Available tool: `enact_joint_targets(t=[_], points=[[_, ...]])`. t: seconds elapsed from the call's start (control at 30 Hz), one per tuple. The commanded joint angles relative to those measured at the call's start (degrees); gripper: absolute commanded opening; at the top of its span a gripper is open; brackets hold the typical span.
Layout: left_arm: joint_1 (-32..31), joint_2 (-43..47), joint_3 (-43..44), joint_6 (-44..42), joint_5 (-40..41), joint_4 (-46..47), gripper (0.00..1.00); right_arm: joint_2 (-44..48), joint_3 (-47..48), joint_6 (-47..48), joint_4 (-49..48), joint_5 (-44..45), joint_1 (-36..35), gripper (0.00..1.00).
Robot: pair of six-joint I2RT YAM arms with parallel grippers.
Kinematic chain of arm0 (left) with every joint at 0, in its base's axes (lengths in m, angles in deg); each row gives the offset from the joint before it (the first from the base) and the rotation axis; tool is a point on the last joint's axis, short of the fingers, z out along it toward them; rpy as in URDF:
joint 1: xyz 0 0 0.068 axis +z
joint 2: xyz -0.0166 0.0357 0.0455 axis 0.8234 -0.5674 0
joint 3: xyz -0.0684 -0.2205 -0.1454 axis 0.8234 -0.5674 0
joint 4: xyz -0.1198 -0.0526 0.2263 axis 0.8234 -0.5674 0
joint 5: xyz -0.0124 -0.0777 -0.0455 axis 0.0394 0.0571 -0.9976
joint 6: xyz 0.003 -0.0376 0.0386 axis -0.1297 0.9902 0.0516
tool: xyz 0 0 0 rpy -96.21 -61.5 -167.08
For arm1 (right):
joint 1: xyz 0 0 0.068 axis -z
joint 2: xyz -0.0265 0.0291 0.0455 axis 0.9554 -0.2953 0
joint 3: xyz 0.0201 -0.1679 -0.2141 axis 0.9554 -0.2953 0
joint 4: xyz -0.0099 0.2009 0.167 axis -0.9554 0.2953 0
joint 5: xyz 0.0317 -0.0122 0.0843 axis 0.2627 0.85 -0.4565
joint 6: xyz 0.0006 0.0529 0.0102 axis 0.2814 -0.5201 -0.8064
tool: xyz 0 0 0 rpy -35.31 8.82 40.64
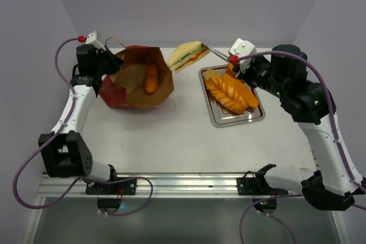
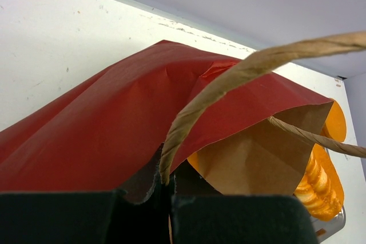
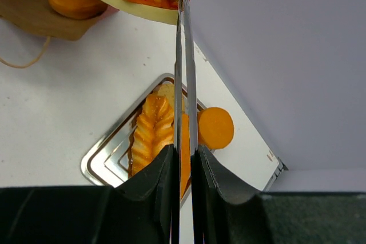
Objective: Take the fake bread out of the paper bag
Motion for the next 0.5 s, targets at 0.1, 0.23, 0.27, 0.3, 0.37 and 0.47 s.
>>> enact_joint_targets(t=[0.1, 0.23, 0.27, 0.3, 0.37, 0.47], points=[[0.49, 0.78, 0.38, -1.49, -0.68, -0.46, 0.0, -0.45, -4.56, -0.54, -4.89, -0.27, 10.36, 0.0], [0.49, 1.57, -0.94, -1.84, -1.38, 0.16, 0.0, -2.56, -8.08, -1.06, -8.57, -2.83, 17.23, 0.0], [0.49, 1.84, -1.2, -1.84, -1.56, 0.42, 0.0, -3.26, -8.52, -1.5, -8.93, -3.96, 18.64, 0.0], [0.49, 2.01, -1.38, -1.93, -1.82, 0.51, 0.0, -4.66, -9.14, -1.59, -9.37, -4.5, 21.26, 0.0], [0.49, 2.28, -1.9, -2.01, -2.17, 0.77, 0.0, -5.72, -10.19, -1.94, -11.56, -5.29, 23.65, 0.0], [0.49, 2.54, -2.69, -2.01, -2.88, 1.39, 0.0, -7.31, -13.09, -2.03, -15.6, -4.68, 26.55, 0.0]])
